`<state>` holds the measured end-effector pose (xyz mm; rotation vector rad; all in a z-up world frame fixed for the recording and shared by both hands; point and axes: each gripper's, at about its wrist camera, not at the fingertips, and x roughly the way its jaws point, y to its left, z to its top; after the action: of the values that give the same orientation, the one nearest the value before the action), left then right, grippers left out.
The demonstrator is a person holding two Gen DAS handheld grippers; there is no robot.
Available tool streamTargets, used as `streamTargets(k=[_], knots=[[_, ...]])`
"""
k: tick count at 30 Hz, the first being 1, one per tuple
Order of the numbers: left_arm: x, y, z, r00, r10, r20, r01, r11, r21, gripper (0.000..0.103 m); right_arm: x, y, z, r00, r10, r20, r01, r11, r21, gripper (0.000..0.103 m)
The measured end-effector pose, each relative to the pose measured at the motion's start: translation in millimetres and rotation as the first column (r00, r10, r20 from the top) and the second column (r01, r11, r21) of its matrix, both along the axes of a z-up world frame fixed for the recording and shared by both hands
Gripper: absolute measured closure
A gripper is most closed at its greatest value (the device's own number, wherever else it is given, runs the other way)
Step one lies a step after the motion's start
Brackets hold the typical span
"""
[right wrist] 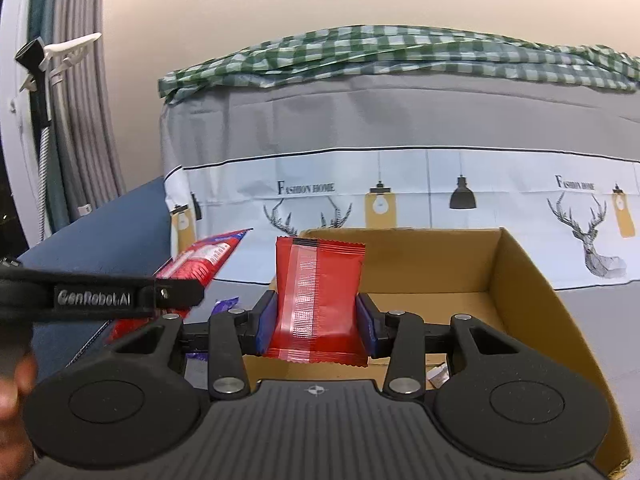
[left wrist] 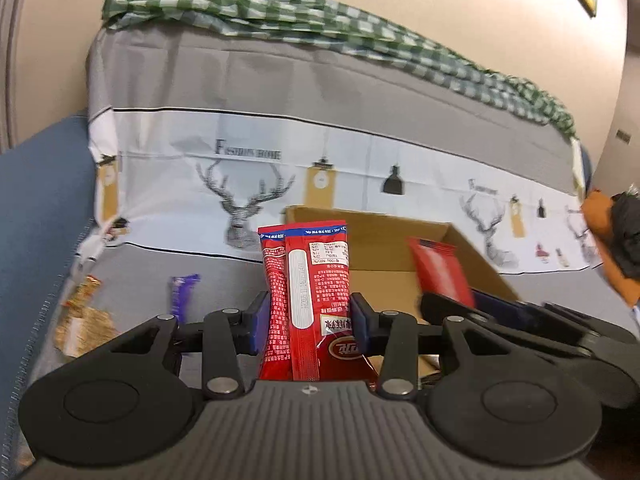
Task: Organize snacks
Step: 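Carry the long red bag and small red packet over the cardboard box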
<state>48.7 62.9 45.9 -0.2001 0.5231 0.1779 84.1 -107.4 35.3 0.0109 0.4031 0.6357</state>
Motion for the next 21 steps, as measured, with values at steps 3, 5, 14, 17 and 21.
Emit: streamTargets(k=[3, 5, 14, 17, 21], knots=[[1.1, -13.1, -1.2, 0.998, -0.053, 0.029, 0.052, 0.998, 0.031, 0.057, 5.6, -3.8, -0.8, 0.999, -0.037, -0.006, 0.037, 0.999, 0.003, 0.059], [1.5, -17.1, -1.3, 0.996, -0.074, 0.054, 0.071, 0.996, 0.051, 0.057, 12.1, -8.3, -2.9, 0.998, -0.064, -0.027, 0.064, 0.998, 0.011, 0.059], [16.0, -21.5, -12.5, 0.989, -0.134, 0.064, 0.13, 0.989, 0.07, 0.057, 29.6, -24.6, -8.0, 0.986, -0.158, -0.043, 0.158, 0.987, 0.002, 0.059], [18.8, -27.2, -14.2, 0.986, -0.161, 0.043, 0.158, 0.985, 0.067, 0.057, 34.5, -29.2, -10.6, 0.979, -0.197, -0.056, 0.197, 0.98, -0.011, 0.059], [20.7, -35.4, -17.8, 0.982, -0.189, 0.017, 0.187, 0.98, 0.067, 0.057, 39.5, -34.1, -13.6, 0.966, -0.245, -0.079, 0.244, 0.97, -0.018, 0.059]])
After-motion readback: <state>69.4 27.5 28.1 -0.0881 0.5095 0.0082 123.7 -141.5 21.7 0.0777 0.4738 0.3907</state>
